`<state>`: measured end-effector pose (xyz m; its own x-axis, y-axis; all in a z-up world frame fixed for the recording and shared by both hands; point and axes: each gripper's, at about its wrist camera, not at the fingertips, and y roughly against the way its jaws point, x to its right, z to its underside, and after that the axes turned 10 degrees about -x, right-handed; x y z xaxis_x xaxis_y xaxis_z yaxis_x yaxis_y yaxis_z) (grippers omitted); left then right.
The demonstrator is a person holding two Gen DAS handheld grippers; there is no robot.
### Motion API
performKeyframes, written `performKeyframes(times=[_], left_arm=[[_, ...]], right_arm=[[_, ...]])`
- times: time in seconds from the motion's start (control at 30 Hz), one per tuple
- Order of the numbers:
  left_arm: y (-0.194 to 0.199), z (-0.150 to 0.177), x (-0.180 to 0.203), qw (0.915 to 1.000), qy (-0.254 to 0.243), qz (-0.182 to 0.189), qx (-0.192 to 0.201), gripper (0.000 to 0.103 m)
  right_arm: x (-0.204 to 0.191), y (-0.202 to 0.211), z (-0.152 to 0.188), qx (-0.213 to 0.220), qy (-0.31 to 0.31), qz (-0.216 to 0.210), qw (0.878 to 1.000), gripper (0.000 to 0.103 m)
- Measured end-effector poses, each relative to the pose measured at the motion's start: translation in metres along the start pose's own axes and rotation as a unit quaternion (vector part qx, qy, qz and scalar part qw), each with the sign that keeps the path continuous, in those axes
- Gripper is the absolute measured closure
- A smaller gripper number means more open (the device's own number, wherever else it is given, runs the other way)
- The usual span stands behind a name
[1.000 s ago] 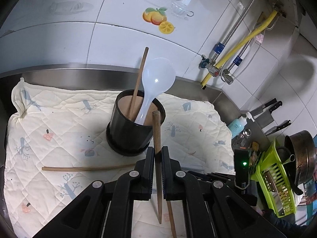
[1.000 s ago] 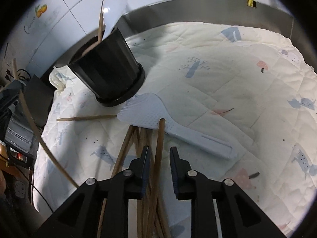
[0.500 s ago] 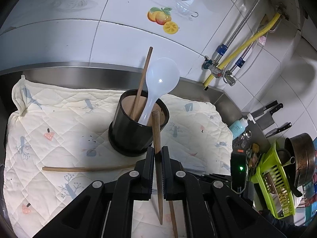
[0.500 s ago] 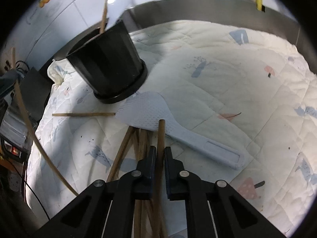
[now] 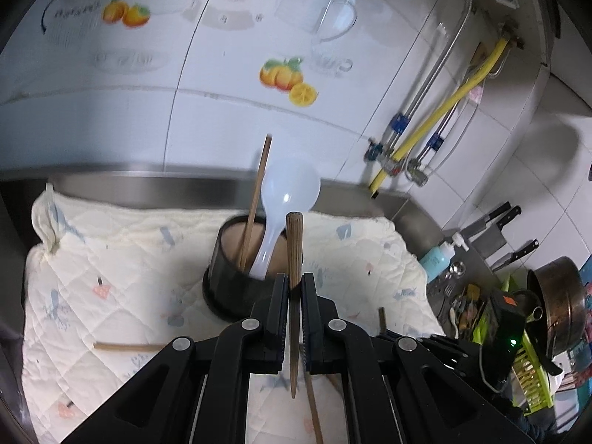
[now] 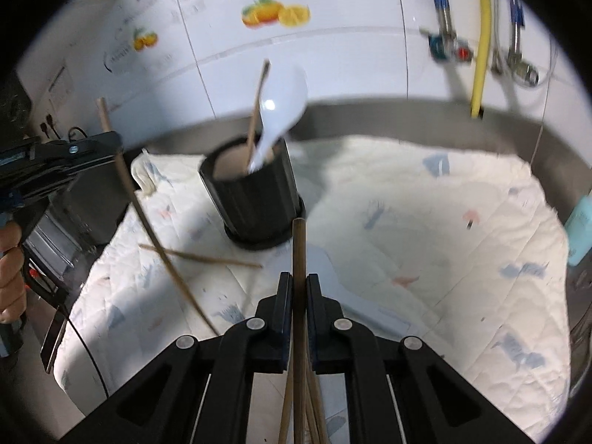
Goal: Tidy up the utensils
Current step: 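Lift both held chopsticks upright and carry them above the black holder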
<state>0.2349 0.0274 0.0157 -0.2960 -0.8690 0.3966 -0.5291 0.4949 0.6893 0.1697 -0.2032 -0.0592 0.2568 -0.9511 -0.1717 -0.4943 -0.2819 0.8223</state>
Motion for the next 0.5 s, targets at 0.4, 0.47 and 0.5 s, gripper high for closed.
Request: performKeyframes(times=[0.4,0.47,0.5], left_arm=[[0.044,-0.067,0.015,0.9961,-0.023,-0.007,0.085,0.097],[0.050,-0.079,0.014,0.9949,-0.024,-0.008,0.098,0.097],[0.052,-0.085,0.014,0.9941,-0.026,-0.011,0.105,0.097]], right_arm=[[-0.002,0.035,-0.031,0.057,0.002,-0.006,0.998,0.094],[-0.002,0.039,-0.038,0.064,0.002,-0.010,0.998,0.094],[-0.002,0.041,-0.042,0.068,0.001,-0.012,0.998,0.094]])
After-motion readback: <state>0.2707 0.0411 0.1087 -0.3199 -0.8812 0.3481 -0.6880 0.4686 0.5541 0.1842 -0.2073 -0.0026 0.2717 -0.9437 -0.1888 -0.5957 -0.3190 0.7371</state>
